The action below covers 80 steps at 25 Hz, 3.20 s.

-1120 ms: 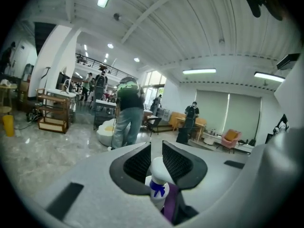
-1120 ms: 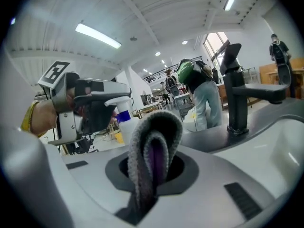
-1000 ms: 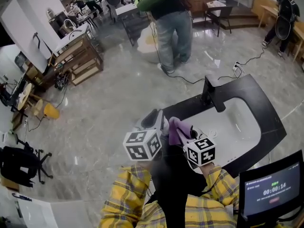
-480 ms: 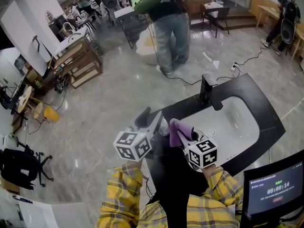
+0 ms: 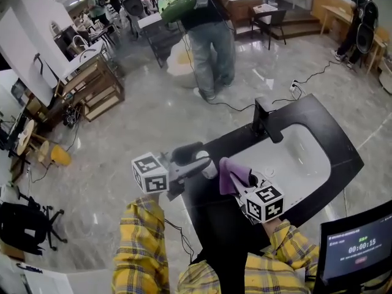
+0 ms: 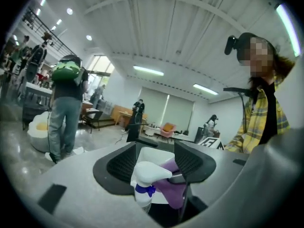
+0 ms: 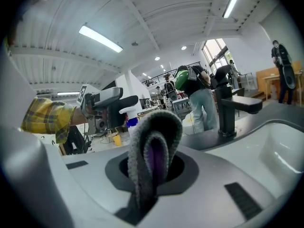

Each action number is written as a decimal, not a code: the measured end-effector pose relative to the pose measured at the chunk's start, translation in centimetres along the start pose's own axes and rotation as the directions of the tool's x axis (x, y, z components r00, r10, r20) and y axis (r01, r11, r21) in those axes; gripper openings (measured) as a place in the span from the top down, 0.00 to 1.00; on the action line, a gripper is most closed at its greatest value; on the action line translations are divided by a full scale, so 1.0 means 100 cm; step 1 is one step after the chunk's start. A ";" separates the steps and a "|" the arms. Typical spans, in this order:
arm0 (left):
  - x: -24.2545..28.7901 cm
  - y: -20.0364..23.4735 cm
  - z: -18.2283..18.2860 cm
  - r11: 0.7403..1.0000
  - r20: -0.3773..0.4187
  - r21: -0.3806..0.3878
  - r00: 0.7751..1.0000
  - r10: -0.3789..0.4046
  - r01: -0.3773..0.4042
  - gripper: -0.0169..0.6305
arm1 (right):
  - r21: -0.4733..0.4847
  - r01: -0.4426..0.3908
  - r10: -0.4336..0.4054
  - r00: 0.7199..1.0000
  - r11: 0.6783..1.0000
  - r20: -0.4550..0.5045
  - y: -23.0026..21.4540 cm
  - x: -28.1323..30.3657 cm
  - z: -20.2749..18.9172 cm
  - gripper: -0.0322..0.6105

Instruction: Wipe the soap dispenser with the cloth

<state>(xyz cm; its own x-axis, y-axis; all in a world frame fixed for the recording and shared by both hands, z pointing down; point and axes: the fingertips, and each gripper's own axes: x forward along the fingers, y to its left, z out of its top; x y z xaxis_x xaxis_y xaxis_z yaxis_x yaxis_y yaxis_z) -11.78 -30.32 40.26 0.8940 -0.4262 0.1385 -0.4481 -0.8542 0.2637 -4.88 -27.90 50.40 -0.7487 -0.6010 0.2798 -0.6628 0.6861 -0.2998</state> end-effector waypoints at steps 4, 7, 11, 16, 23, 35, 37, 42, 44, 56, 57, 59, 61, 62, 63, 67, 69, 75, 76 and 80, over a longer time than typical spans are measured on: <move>-0.007 -0.004 -0.008 0.995 -0.097 0.044 0.992 -0.080 0.085 0.56 | 0.006 0.024 -0.024 1.000 1.000 -0.006 -0.001 -0.011 0.001 0.89; -0.008 -0.006 -0.019 0.986 -0.206 0.079 0.970 -0.129 0.148 0.54 | 0.014 0.046 -0.046 0.999 0.999 -0.017 -0.004 -0.016 -0.003 0.89; -0.001 0.001 -0.041 0.961 -0.388 0.177 0.912 -0.130 0.212 0.54 | 0.024 0.063 -0.062 0.998 0.998 -0.024 -0.009 -0.016 -0.005 0.89; 0.009 0.013 -0.058 0.941 -0.472 0.219 0.872 -0.128 0.256 0.53 | 0.031 0.081 -0.080 0.996 0.996 -0.031 -0.015 -0.016 -0.007 0.89; 0.021 0.013 -0.051 0.958 -0.355 0.148 0.917 -0.180 0.245 0.74 | 0.037 0.091 -0.089 0.995 0.995 -0.040 -0.019 -0.018 -0.010 0.89; 0.022 0.026 -0.044 0.984 -0.220 0.072 0.960 0.175 -0.163 0.76 | 0.034 0.024 -0.024 1.000 0.999 -0.002 0.003 -0.001 -0.001 0.89; 0.021 0.027 -0.044 0.967 -0.203 0.048 0.945 0.255 -0.250 0.76 | 0.046 0.017 -0.018 1.000 0.999 0.015 0.007 0.001 0.002 0.89; 0.015 0.024 -0.046 0.913 -0.191 -0.013 0.898 0.397 -0.407 0.76 | 0.067 0.032 -0.035 0.999 0.997 0.038 0.012 0.008 0.006 0.89; 0.012 0.023 -0.047 0.888 -0.189 -0.040 0.876 0.444 -0.459 0.76 | 0.069 0.045 -0.048 0.998 0.997 0.049 0.012 0.011 0.007 0.89; -0.004 0.024 -0.053 0.673 -0.165 -0.282 0.726 0.668 -0.684 0.76 | 0.221 0.012 -0.044 0.990 0.975 0.138 0.028 0.026 0.015 0.89; -0.006 0.024 -0.053 0.663 -0.161 -0.297 0.721 0.674 -0.687 0.76 | 0.215 0.009 -0.039 0.990 0.977 0.136 0.031 0.028 0.014 0.89; -0.009 0.024 -0.052 0.655 -0.156 -0.315 0.718 0.678 -0.687 0.76 | 0.202 0.006 -0.033 0.991 0.979 0.130 0.033 0.031 0.014 0.89; -0.011 0.024 -0.050 0.654 -0.154 -0.323 0.720 0.677 -0.684 0.76 | 0.184 0.007 -0.029 0.992 0.983 0.120 0.034 0.033 0.014 0.89; -0.012 0.024 -0.050 0.655 -0.155 -0.323 0.721 0.675 -0.683 0.76 | 0.174 0.008 -0.029 0.993 0.985 0.116 0.033 0.034 0.014 0.89; -0.012 0.025 -0.050 0.657 -0.156 -0.322 0.723 0.673 -0.682 0.77 | 0.164 0.010 -0.029 0.993 0.986 0.113 0.032 0.035 0.014 0.89; -0.011 0.024 -0.050 0.679 -0.152 -0.304 0.737 0.658 -0.669 0.77 | 0.128 0.027 -0.040 0.995 0.991 0.097 0.027 0.039 0.009 0.89; -0.009 0.021 -0.050 0.695 -0.156 -0.275 0.744 0.650 -0.664 0.77 | 0.129 0.041 -0.052 0.995 0.991 0.079 0.023 0.040 0.004 0.89; 0.001 0.012 -0.054 0.746 -0.175 -0.166 0.764 0.621 -0.645 0.77 | 0.177 0.074 -0.081 0.996 0.981 0.032 0.008 0.041 -0.014 0.89; 0.002 0.011 -0.054 0.757 -0.177 -0.145 0.769 0.614 -0.638 0.77 | 0.176 0.076 -0.081 0.996 0.981 0.022 0.006 0.041 -0.017 0.89; 0.005 0.005 -0.056 0.794 -0.176 -0.086 0.794 0.582 -0.602 0.77 | 0.171 0.086 -0.084 0.996 0.982 -0.017 0.002 0.041 -0.029 0.89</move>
<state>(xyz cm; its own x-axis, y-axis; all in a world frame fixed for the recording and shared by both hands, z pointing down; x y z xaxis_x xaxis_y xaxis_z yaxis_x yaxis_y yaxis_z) -11.58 -29.34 45.85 0.4475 -0.7835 0.4311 -0.8942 -0.3965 0.2077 -8.04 -28.97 54.15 -0.6902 -0.6492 0.3197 -0.7167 0.5520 -0.4262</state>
